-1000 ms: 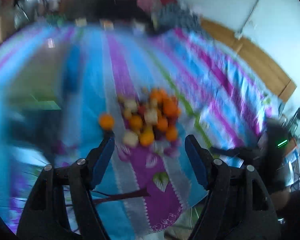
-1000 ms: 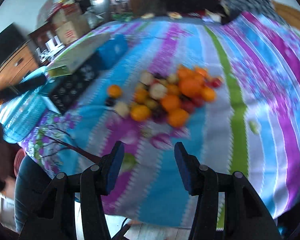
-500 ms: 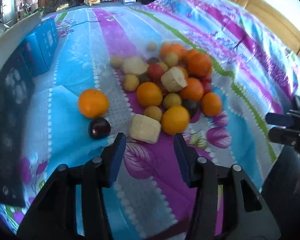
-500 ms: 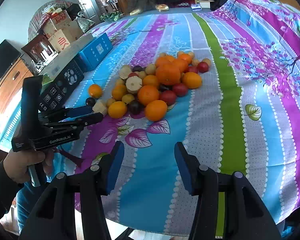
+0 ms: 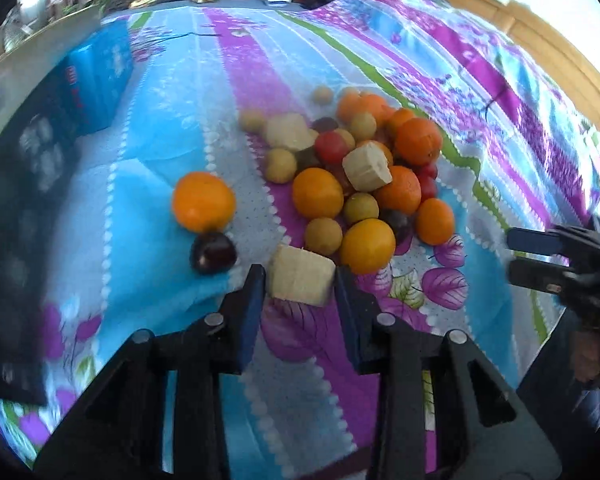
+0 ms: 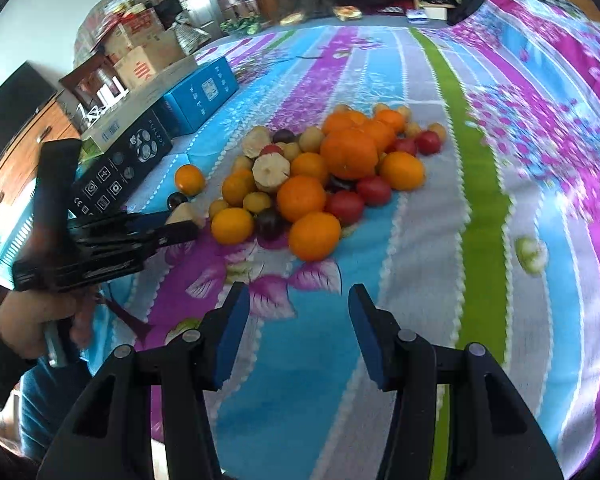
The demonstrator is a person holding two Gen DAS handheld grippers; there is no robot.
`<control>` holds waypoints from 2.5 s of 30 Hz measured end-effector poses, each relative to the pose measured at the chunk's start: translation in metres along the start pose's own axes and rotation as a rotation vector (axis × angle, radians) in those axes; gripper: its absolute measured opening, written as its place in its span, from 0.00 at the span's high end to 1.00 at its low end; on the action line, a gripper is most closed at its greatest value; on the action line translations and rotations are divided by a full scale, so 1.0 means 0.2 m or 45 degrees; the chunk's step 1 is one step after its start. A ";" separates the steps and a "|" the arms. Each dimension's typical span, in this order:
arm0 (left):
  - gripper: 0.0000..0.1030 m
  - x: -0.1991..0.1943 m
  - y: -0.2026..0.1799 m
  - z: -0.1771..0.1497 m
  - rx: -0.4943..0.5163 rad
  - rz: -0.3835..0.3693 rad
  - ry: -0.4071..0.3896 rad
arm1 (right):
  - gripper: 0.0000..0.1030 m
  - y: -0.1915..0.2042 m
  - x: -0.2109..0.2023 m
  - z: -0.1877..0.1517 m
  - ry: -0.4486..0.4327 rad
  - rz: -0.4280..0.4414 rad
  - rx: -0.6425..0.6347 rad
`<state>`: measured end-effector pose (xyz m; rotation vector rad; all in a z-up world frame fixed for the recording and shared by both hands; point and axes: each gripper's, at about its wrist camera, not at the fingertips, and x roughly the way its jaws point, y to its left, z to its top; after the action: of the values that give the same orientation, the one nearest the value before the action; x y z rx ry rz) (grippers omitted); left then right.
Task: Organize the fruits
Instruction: 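Grasp a white block with the left tool while the right tool grasps an orange, then carry the white block and orange over the basket with both tools, then lower into the basket and open both tools to drop block and orange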
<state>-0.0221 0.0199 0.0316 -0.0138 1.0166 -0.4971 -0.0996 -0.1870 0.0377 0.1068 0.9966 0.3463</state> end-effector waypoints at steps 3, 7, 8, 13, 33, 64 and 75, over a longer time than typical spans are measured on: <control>0.65 -0.04 0.01 -0.03 -0.058 0.006 0.000 | 0.46 0.00 0.11 0.05 0.027 -0.012 -0.071; 0.65 -0.07 0.01 -0.04 -0.098 0.013 -0.008 | 0.46 0.00 0.23 0.12 0.080 -0.022 -0.095; 0.65 -0.07 0.01 -0.04 -0.103 0.013 -0.010 | 0.46 -0.01 0.26 0.14 0.087 -0.018 -0.083; 0.65 -0.04 -0.01 -0.01 -0.093 0.011 -0.007 | 0.49 0.00 0.35 0.16 0.106 -0.054 -0.058; 0.65 -0.50 0.01 0.18 -0.190 0.217 -0.209 | 0.58 0.23 -0.15 0.37 -0.143 -0.124 -0.050; 0.65 -1.56 0.84 -0.28 -0.774 0.707 -0.603 | 0.59 2.03 -0.12 0.83 -0.191 0.344 -0.667; 0.65 -1.53 1.06 -0.50 -0.942 0.712 -0.505 | 0.59 2.31 0.06 0.72 -0.040 0.346 -0.775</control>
<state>-0.1514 0.3531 0.1753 -0.4584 0.7195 0.3982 -0.0823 0.2622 0.2189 -0.3065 0.8095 0.8790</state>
